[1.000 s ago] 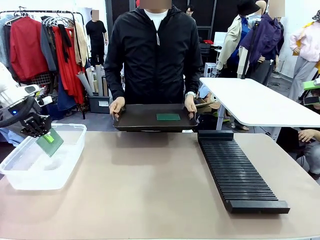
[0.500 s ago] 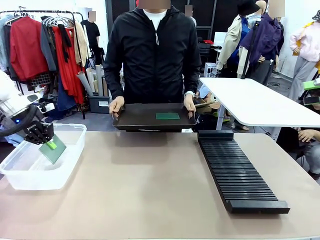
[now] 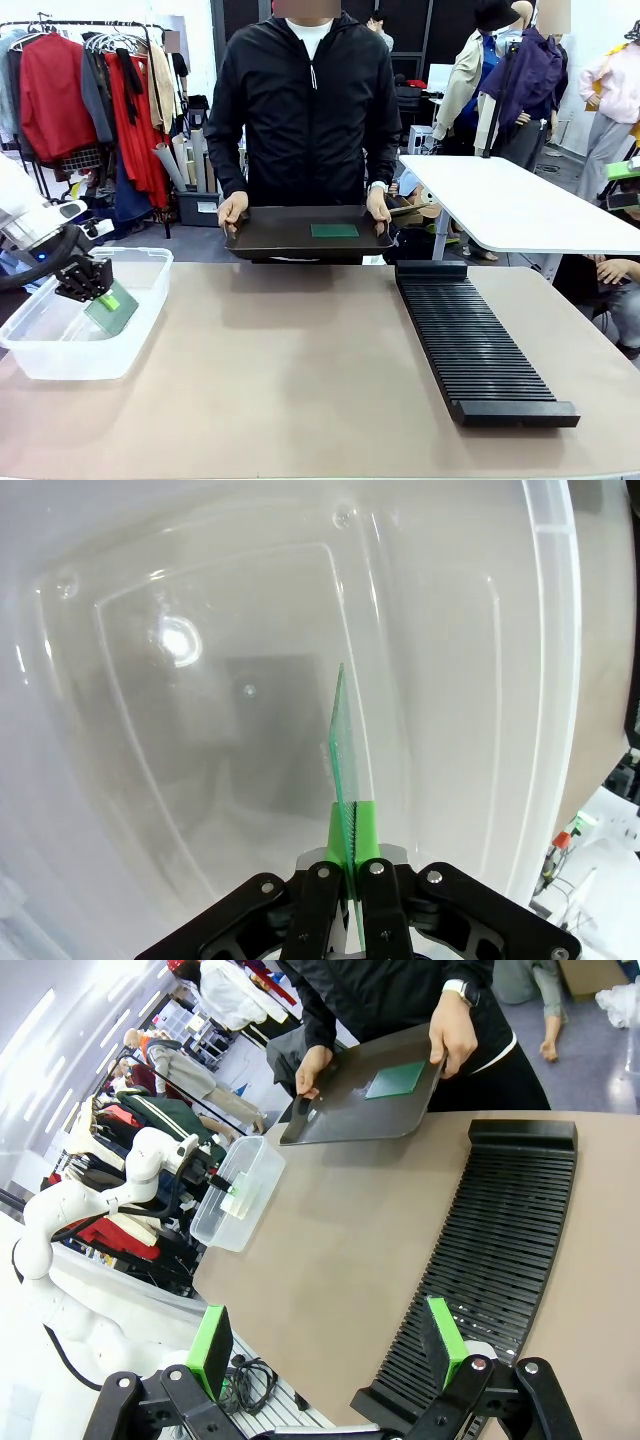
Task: Sort PCBs into racks and boxes based on the side picked up.
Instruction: If the short side of the Blank PCB is picked up, insert it into the PCB Rack ; if the long side is picked up, place it in the Organizing box.
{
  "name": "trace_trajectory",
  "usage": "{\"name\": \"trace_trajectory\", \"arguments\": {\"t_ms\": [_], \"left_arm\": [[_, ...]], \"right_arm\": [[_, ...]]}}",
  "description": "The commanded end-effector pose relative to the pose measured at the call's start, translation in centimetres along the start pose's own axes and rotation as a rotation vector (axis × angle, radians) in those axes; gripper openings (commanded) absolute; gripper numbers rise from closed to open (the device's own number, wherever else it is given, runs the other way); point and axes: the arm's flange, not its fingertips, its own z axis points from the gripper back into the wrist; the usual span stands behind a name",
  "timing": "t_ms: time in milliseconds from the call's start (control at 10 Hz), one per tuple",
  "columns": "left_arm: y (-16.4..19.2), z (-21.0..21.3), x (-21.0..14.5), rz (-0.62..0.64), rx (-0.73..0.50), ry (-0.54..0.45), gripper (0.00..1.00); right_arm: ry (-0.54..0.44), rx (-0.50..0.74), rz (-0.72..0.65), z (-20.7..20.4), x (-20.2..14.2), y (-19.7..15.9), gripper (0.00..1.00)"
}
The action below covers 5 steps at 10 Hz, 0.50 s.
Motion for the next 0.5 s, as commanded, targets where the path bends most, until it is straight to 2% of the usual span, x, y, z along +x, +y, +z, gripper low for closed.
{"name": "trace_trajectory", "arguments": {"t_ms": [0, 200, 300, 400], "left_arm": [[0.51, -0.63, -0.13, -0.006, -0.032, -0.024, 0.00], [0.61, -0.68, -0.04, -0.002, -0.035, -0.030, 0.09], [0.59, -0.69, -0.13, 0.003, -0.031, -0.030, 0.17], [0.34, -0.29, -0.06, 0.002, -0.021, -0.031, 0.29]], "right_arm": [[-0.008, 0.009, 0.003, -0.03, 0.09, 0.21, 1.00], [-0.008, 0.009, 0.003, -0.03, 0.09, 0.21, 1.00], [-0.008, 0.009, 0.003, -0.03, 0.09, 0.21, 1.00], [-0.008, 0.009, 0.003, -0.03, 0.09, 0.21, 1.00]]}}
